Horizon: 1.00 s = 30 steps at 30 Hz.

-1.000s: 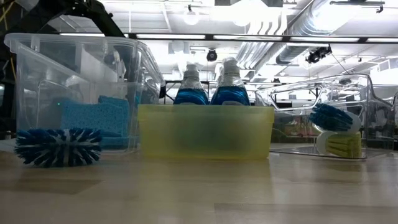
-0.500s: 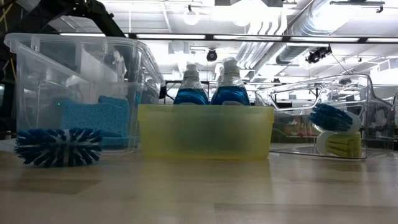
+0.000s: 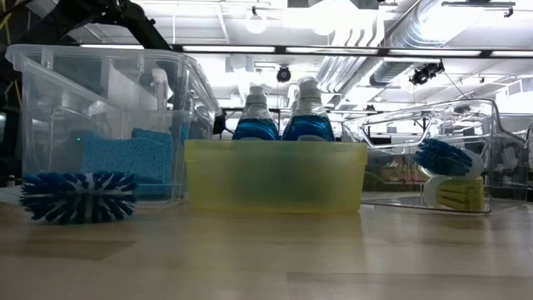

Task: Pick & Place Kitchen Sink Supplies
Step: Put the blue sponge into the white bin

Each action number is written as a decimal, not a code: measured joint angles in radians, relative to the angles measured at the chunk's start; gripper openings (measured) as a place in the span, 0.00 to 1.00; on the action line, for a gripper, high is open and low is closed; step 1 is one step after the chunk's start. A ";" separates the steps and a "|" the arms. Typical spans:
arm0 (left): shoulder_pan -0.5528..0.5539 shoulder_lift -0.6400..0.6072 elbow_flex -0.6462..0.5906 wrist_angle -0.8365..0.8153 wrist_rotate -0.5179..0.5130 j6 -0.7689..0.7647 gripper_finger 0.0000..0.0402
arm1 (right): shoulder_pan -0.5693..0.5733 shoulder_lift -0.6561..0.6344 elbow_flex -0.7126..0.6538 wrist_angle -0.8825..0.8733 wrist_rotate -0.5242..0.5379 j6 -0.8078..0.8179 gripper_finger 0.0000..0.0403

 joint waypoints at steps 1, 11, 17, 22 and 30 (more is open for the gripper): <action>-0.001 0.000 0.015 -0.024 -0.019 0.010 0.03 | 0.000 0.000 0.000 0.000 -0.002 -0.003 0.58; -0.006 0.005 0.137 -0.204 -0.161 0.102 0.03 | 0.000 0.000 0.000 0.000 -0.003 -0.037 0.58; -0.032 0.002 0.192 -0.289 -0.223 0.150 0.03 | 0.000 0.000 0.000 -0.005 -0.003 -0.051 0.58; -0.070 0.001 0.244 -0.353 -0.278 0.164 0.03 | 0.000 0.000 0.000 -0.004 -0.016 -0.061 0.58; -0.125 0.000 0.367 -0.479 -0.400 0.164 0.03 | 0.000 0.000 0.000 -0.004 -0.041 -0.062 0.58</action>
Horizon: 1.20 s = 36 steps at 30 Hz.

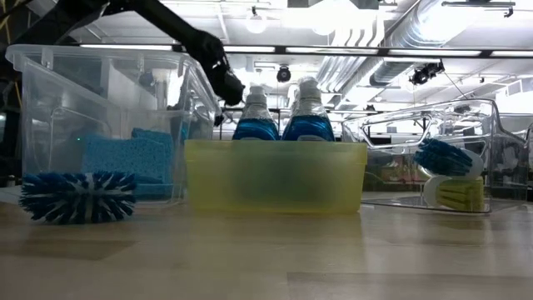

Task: Pick & Place Kitchen Sink Supplies
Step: Put the blue sponge into the white bin

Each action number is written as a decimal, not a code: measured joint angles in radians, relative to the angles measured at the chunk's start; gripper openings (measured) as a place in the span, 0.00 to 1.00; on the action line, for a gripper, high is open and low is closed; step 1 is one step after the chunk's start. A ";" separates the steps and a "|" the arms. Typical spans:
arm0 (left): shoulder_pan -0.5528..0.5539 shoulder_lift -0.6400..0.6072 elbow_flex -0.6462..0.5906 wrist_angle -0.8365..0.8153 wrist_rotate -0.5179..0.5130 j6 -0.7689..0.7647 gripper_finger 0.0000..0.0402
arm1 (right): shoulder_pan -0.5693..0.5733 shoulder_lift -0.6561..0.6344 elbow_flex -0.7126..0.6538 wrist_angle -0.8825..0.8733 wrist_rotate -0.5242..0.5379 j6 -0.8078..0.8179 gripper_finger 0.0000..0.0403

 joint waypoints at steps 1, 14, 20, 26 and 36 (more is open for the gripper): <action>-0.007 0.000 0.020 -0.012 -0.011 0.000 0.03 | 0.000 0.000 0.000 0.000 -0.004 0.000 0.58; -0.112 -0.023 0.293 -0.134 -0.061 -0.003 0.03 | 0.000 0.000 0.000 -0.022 -0.024 0.001 0.58; -0.161 -0.081 0.327 -0.135 -0.048 -0.023 0.03 | 0.000 0.000 0.000 -0.022 -0.053 0.001 0.58; -0.201 -0.151 0.329 -0.134 0.009 -0.062 0.03 | 0.000 0.000 0.000 -0.022 -0.067 -0.002 0.58; -0.342 -0.255 0.329 -0.134 0.000 -0.159 0.03 | 0.000 0.000 0.000 -0.022 -0.105 -0.021 0.58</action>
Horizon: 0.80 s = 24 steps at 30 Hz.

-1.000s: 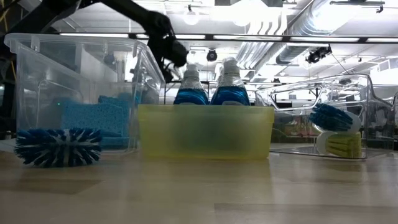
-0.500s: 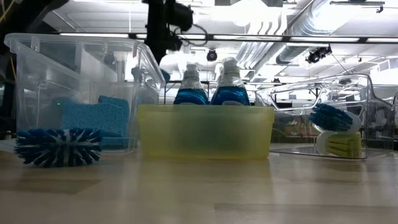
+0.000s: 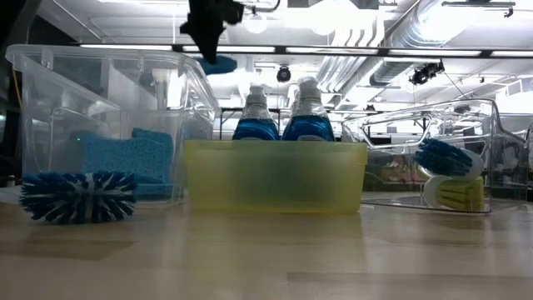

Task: Pick & Place Kitchen Sink Supplies
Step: Put the blue sponge into the white bin

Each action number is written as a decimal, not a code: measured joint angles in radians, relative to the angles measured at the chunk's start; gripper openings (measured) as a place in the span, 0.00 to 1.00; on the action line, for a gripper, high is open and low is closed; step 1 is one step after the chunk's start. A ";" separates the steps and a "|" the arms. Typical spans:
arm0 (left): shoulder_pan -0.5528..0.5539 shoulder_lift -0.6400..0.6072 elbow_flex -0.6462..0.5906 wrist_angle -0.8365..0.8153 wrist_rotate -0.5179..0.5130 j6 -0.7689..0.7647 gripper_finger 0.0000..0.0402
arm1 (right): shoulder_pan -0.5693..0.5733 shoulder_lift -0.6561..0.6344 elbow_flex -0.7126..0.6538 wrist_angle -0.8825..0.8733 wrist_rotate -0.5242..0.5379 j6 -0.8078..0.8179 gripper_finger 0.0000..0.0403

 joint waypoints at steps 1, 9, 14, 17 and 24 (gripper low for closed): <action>-0.021 -0.008 0.000 0.000 -0.003 -0.010 0.03 | 0.000 0.000 0.000 0.000 -0.005 -0.002 0.58; -0.180 -0.036 0.000 0.000 -0.072 -0.105 0.03 | 0.000 -0.005 0.000 -0.012 -0.050 -0.023 0.58; -0.255 -0.038 -0.023 0.003 -0.075 -0.185 0.03 | 0.000 -0.026 0.000 -0.022 -0.077 -0.056 0.58; -0.291 -0.038 -0.092 0.003 -0.085 -0.251 0.03 | 0.000 -0.046 0.000 -0.022 -0.084 -0.070 0.58; -0.382 -0.054 -0.312 0.002 -0.050 -0.404 0.03 | 0.000 -0.091 0.000 -0.047 -0.084 -0.073 0.58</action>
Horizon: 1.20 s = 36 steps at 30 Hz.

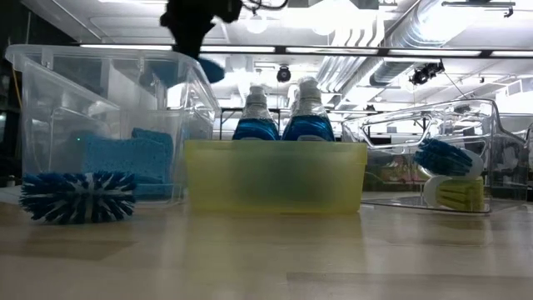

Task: Pick & Place Kitchen Sink Supplies
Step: Put the blue sponge into the white bin

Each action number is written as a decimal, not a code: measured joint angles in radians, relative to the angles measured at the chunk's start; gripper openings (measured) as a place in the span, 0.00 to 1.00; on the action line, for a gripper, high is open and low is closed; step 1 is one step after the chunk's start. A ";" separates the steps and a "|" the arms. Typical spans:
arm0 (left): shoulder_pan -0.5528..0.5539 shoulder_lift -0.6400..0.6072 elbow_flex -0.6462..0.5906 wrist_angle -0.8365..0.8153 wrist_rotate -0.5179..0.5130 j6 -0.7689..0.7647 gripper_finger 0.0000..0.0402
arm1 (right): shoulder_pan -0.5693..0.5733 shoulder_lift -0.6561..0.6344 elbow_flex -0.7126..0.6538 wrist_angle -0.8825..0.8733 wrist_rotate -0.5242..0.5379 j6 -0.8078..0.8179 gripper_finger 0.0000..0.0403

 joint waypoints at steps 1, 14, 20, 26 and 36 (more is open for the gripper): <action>-0.014 -0.001 -0.027 -0.001 0.014 -0.022 0.03 | 0.000 -0.005 0.000 -0.005 0.000 0.000 0.58; -0.088 -0.004 -0.257 -0.002 0.088 -0.217 0.03 | 0.000 -0.025 0.000 -0.039 0.005 -0.011 0.58; -0.087 -0.004 -0.317 0.001 0.088 -0.227 0.03 | 0.000 -0.025 0.000 -0.044 0.005 -0.002 0.58; -0.086 -0.004 -0.328 0.014 0.088 -0.226 0.03 | 0.000 -0.024 0.000 -0.046 0.005 0.006 0.58; -0.086 -0.004 -0.328 0.067 0.114 -0.208 0.03 | 0.000 -0.024 0.000 -0.046 0.005 0.009 0.58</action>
